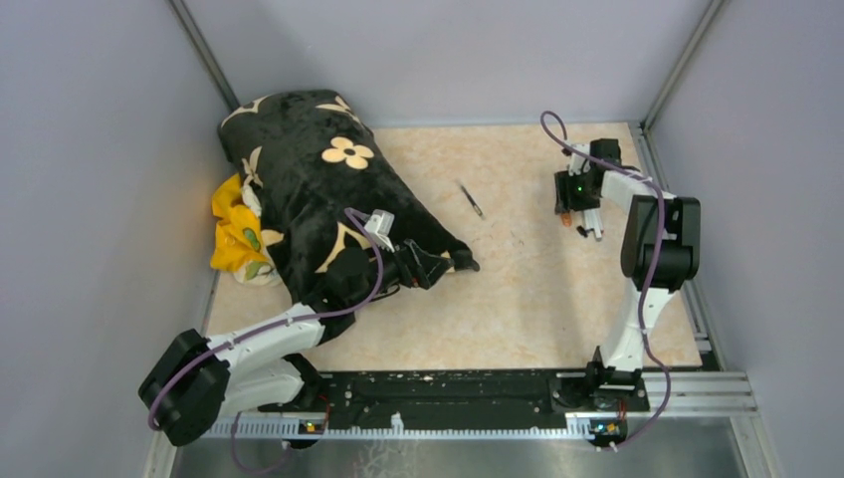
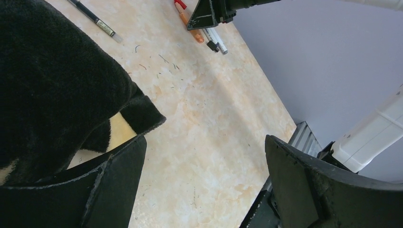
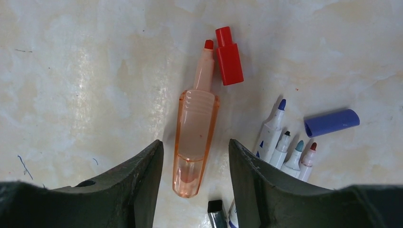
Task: Insert the pens into the pen caps
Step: Pick up the pen from the center of the board.
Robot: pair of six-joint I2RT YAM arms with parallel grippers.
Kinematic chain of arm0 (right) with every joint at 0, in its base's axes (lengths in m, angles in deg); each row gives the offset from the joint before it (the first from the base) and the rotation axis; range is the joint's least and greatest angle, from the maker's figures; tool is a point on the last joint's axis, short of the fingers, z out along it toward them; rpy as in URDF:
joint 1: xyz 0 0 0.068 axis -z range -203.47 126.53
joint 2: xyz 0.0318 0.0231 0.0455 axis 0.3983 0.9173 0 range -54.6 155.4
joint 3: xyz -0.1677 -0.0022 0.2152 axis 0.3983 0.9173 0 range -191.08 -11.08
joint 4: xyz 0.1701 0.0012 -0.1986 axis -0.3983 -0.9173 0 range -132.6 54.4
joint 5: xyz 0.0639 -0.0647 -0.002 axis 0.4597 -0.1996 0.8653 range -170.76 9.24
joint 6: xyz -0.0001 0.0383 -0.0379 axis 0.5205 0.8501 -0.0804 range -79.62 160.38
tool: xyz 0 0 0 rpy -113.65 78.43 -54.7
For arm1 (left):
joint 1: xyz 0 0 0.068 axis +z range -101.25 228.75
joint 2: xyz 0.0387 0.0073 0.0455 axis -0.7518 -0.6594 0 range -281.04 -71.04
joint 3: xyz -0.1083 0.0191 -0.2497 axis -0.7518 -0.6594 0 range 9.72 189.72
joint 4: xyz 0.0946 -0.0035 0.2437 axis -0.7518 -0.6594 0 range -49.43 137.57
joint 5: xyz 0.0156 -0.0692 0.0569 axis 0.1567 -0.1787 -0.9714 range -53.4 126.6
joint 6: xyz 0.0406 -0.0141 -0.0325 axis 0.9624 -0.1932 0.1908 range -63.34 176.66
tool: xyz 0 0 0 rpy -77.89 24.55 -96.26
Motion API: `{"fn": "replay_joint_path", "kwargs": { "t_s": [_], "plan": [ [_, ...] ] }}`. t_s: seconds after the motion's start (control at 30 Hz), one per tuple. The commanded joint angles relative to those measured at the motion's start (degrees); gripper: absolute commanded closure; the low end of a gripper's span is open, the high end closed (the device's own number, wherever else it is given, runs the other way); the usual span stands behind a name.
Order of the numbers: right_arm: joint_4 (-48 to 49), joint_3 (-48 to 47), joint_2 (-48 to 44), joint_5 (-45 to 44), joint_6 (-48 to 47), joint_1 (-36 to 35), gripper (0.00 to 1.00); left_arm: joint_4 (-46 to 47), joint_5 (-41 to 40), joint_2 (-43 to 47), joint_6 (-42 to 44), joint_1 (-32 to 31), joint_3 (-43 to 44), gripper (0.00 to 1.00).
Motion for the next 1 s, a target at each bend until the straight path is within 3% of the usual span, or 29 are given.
{"fn": "replay_joint_path", "kwargs": {
  "t_s": [0.0,0.3,0.97],
  "plan": [
    [-0.91,-3.53,0.43,-1.17,-1.14,0.58,0.48,0.83,0.41,-0.54,0.56,0.41,1.51,0.01],
    [-3.29,-5.64,1.69,-2.84,-2.74,-0.35,0.57,0.92,0.81,-0.70,0.34,0.50,1.52,0.01],
    [-8.72,-7.30,3.56,-1.20,-3.54,-2.31,0.59,0.83,0.97,-0.14,0.43,0.67,1.21,0.01]
  ]
}}
